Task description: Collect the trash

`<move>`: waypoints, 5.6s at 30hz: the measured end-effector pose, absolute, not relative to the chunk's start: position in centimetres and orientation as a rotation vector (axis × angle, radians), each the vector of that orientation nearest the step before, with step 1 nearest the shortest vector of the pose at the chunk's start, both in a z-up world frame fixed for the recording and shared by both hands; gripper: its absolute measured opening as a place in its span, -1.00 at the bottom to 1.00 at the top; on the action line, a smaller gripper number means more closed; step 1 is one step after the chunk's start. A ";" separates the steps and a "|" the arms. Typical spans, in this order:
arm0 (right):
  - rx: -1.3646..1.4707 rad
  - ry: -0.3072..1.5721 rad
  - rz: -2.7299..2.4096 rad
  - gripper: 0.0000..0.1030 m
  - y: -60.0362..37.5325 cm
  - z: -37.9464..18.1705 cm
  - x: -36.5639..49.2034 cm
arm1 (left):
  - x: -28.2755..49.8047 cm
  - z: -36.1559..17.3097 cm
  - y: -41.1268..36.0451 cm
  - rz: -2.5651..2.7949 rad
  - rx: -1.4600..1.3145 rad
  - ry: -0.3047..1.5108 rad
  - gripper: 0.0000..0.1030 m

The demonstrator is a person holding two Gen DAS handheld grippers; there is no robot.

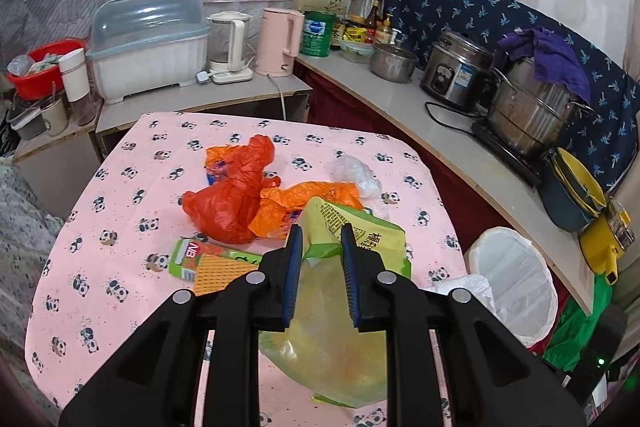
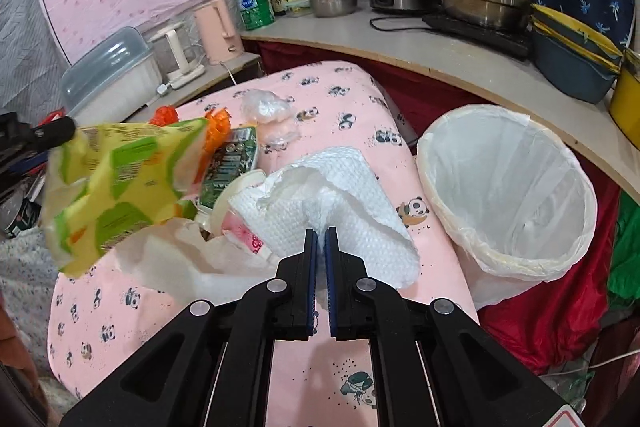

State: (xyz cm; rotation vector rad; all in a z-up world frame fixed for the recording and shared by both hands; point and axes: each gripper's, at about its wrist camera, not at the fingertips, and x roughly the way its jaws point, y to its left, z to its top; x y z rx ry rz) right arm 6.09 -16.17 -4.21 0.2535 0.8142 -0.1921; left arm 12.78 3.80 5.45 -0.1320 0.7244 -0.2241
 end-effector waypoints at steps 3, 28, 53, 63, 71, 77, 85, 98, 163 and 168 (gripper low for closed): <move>0.250 0.828 -0.197 -0.91 -16.0 -4.8 6.2 | 12.8 5.2 4.7 -0.211 -0.137 0.730 -0.63; 0.289 0.993 0.193 -0.91 -6.0 -10.2 8.2 | 12.5 8.2 4.4 -0.282 -0.144 0.687 -0.63; 0.188 0.944 0.031 -0.92 -5.8 -7.4 8.3 | 11.8 9.3 16.0 -0.082 -0.226 0.640 -0.74; 0.229 0.759 -0.103 -0.92 -13.2 -0.3 5.9 | 11.2 10.2 6.3 -0.248 -0.142 0.639 -0.74; 0.274 0.680 -0.291 -0.92 -23.1 1.7 3.1 | 11.5 8.8 -5.3 -0.406 -0.054 0.664 -0.74; 0.316 0.675 -0.435 -0.92 -29.7 0.6 1.9 | 11.9 7.1 -13.9 -0.530 0.005 0.684 -0.74; 0.359 0.707 -0.557 -0.92 -35.2 -1.7 1.6 | 12.4 3.6 -23.3 -0.718 0.036 0.784 -0.73; 0.399 0.673 -0.572 -0.44 -36.9 -1.7 1.7 | 14.1 -0.2 -24.5 -0.661 -0.002 0.868 -0.20; 0.296 0.931 -0.172 0.63 -14.7 -10.2 15.2 | 15.4 -10.6 7.0 -0.257 -0.168 1.121 -0.54; 0.334 0.950 -0.104 0.63 -14.2 -11.2 15.9 | 15.4 -10.5 6.2 -0.292 -0.145 1.117 -0.87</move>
